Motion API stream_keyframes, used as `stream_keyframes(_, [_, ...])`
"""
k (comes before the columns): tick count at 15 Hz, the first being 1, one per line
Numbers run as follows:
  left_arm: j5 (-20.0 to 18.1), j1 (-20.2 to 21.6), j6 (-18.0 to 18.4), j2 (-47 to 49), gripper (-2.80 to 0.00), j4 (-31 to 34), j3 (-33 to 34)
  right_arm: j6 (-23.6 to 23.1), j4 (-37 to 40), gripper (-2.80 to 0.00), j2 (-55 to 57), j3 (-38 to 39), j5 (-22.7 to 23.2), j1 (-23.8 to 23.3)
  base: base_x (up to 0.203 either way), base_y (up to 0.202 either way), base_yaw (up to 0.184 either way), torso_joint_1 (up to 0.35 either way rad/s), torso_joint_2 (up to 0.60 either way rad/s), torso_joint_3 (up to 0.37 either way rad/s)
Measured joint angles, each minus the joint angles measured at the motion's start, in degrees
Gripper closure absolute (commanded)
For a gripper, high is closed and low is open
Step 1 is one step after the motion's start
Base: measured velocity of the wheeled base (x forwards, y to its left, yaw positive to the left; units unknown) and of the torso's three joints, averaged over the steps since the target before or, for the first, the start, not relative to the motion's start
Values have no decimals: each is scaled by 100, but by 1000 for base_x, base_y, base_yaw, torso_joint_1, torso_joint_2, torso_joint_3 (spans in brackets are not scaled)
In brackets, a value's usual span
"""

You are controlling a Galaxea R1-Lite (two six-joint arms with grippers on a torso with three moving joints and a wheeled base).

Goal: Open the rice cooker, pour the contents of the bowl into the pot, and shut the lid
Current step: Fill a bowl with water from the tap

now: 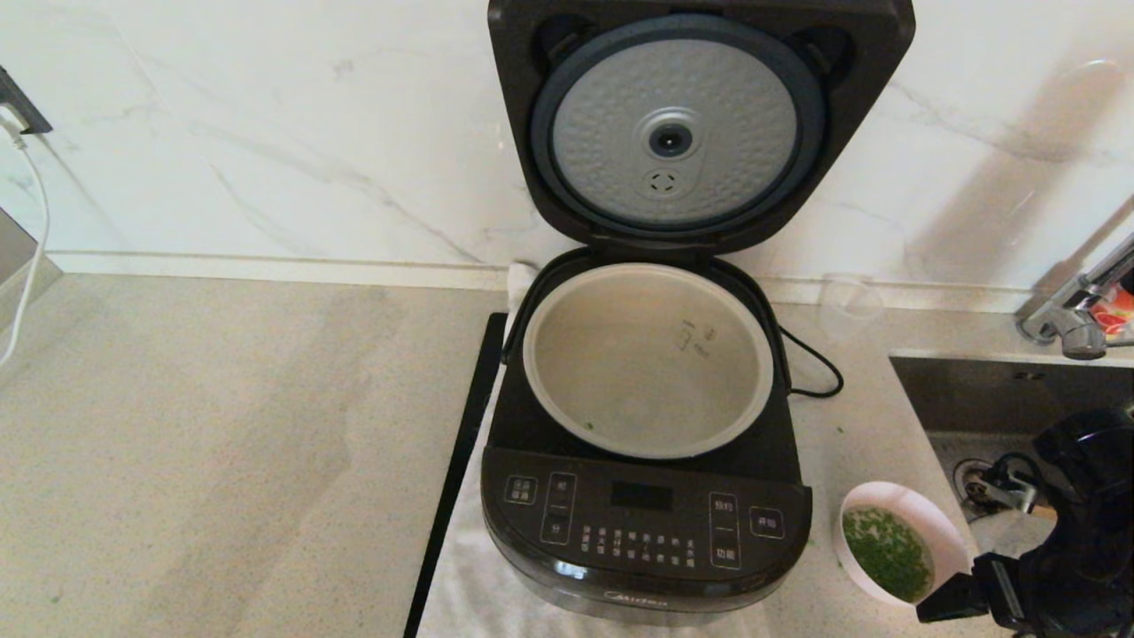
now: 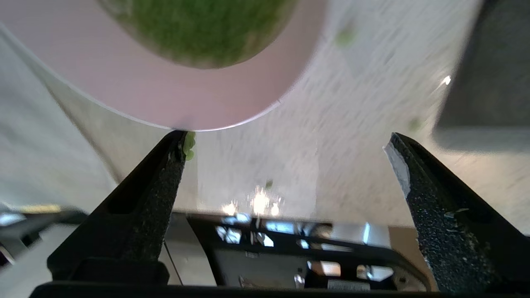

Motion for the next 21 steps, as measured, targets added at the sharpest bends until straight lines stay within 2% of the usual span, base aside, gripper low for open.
stream_keyframes(5, [1,0,0,0,0,0,0,14,48,-280,38,-248,45,-160,0,0,0,0,0,0])
stream_keyframes(13, [-2,0,-1,0,0,0,0,491,40,-280,469,-1014,54,-269,0,0,0,0,0,0])
stream_keyframes(21, [-2,0,0,0,0,0,0,516,18,-280,1088,-1547,48,-532,0,0,0,0,0,0])
